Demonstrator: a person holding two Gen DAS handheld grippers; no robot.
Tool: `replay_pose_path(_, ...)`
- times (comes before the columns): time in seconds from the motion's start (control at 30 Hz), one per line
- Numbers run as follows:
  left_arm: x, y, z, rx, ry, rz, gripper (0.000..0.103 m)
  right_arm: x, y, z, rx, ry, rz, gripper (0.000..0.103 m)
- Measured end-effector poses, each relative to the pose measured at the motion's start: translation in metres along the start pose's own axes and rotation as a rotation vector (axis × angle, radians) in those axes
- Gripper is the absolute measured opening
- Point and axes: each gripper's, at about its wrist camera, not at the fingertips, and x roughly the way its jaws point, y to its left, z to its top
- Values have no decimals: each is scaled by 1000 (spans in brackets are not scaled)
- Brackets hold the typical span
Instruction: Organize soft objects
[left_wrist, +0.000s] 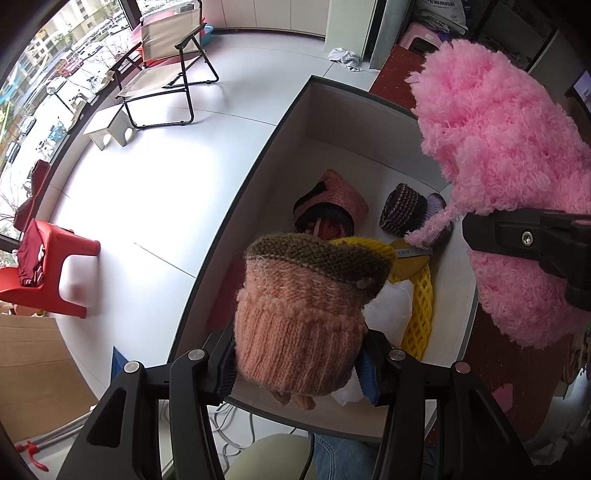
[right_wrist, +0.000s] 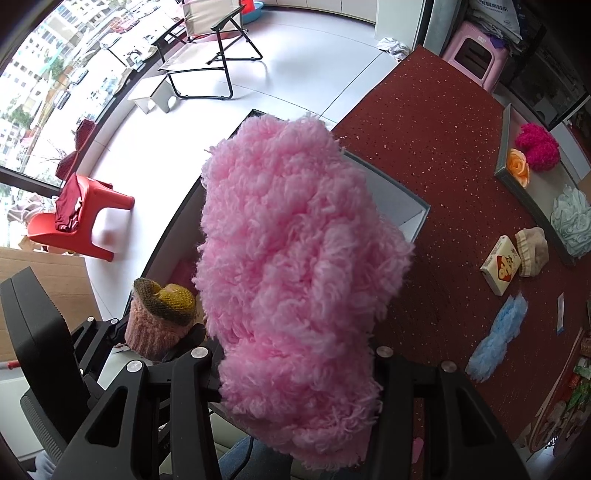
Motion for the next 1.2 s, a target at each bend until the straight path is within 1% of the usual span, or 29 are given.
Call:
replay_pose_path(0.27,4,4,4,5,10,1,54,6,7,10,-17,5,-16,51)
replay_pose_path(0.3,4,5,5,5,8,-6,62,7,8,12,-21,5,-19,51)
replay_pose_path(0.33,4,6,5,1,1,-15,80,8,10,14,-28,6,-23,51)
replay_pose_path(0.37,2,6,5,-5,-11,-22,89,8,11,16,-36,4,-26,51)
replay_pose_path(0.4,0,7,4,-9,-22,-26,100,8,13,17,-45,2,-23,53)
replay_pose_path(0.43,-2,6,4,-10,-33,-29,102,8,14,18,-49,2,-13,63)
replay_pose_path(0.47,-4,7,3,-11,-43,-29,102,7,15,18,-50,1,-3,73)
replay_pose_path(0.53,-6,8,2,-11,-54,-16,102,2,15,17,-51,-25,9,85)
replay_pose_path(0.6,-9,13,0,-26,-69,-14,102,-3,15,16,-59,-58,4,87)
replay_pose_path(0.63,-11,16,0,-37,-78,-27,102,-6,15,15,-61,-71,-10,94)
replay_pose_path(0.67,-14,19,-2,-46,-90,-32,102,-8,14,13,-59,-91,-30,103)
replay_pose_path(0.7,-20,21,-4,-51,-113,-26,102,-11,10,12,-55,-109,-36,103)
replay_pose_path(0.77,-37,23,-8,-55,-187,-1,102,-16,5,8,-34,-131,-33,103)
replay_pose_path(0.83,-69,25,-15,-55,-310,-3,102,-21,1,2,-10,-136,-38,103)
replay_pose_path(0.87,-89,28,-20,-41,-384,-45,102,-24,0,-1,-2,-141,-42,103)
replay_pose_path(0.9,-104,31,-24,-31,-423,-88,102,-29,-1,-6,8,-149,-46,103)
replay_pose_path(0.93,-115,33,-26,-22,-434,-143,102,-33,-3,-9,15,-159,-45,103)
replay_pose_path(0.97,-120,32,-26,-15,-409,-192,102,-38,-2,-13,20,-170,-45,103)
replay_pose_path(1.0,-119,33,-23,-13,-359,-225,102,-43,-2,-18,19,-177,-49,103)
replay_pose_path(1.03,-116,31,-21,-9,-302,-232,102,-46,0,-22,12,-177,-56,103)
replay_pose_path(1.07,-111,30,-20,-10,-244,-210,102,-49,1,-25,8,-174,-74,103)
replay_pose_path(1.1,-107,29,-22,-8,-213,-174,102,-52,3,-29,3,-170,-91,103)
replay_pose_path(1.2,-98,27,-40,19,-140,-72,102,-57,7,-41,-7,-158,-123,103)
